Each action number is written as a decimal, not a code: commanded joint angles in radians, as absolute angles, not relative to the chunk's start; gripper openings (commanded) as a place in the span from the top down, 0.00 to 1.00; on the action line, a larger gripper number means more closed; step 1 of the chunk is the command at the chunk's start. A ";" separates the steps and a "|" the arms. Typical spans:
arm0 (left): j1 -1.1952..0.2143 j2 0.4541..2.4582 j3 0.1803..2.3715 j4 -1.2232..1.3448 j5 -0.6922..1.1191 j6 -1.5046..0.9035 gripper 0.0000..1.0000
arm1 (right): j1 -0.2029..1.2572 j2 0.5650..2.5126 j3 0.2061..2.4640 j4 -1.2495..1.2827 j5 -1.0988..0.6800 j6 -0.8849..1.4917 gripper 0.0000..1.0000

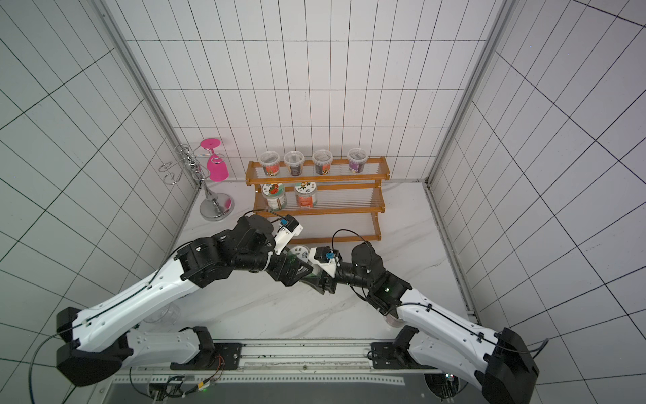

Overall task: Place the seed container on the shelf
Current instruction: Pick up the seed jar at the center of the board, then place the seed jar on the shelf.

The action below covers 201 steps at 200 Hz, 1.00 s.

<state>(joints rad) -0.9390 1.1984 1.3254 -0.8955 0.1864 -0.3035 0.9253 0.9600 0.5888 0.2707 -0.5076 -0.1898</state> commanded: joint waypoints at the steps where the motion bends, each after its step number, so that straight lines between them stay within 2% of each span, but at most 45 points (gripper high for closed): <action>1: -0.939 1.135 1.316 -0.825 0.167 -0.302 0.01 | 0.924 0.928 0.552 0.377 -0.486 -0.166 0.35; 59: -0.939 0.946 1.236 -0.699 -0.050 -0.299 0.01 | 0.850 0.921 0.466 0.572 -0.387 -0.109 0.35; 98: -0.938 0.817 1.133 -0.588 -0.076 -0.293 0.01 | 0.791 0.971 0.435 0.769 -0.202 -0.098 0.35; 138: -0.938 0.774 1.105 -0.577 -0.094 -0.282 0.01 | 0.713 1.125 0.458 0.969 -0.025 -0.096 0.33; 201: -0.938 0.742 1.084 -0.588 -0.114 -0.276 0.01 | 0.601 1.426 0.572 1.189 -0.034 -0.057 0.34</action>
<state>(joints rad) -0.9390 0.7609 1.0931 -0.6022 -0.0925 -0.2939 0.6296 1.3640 0.4831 0.9916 -0.0536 -0.0883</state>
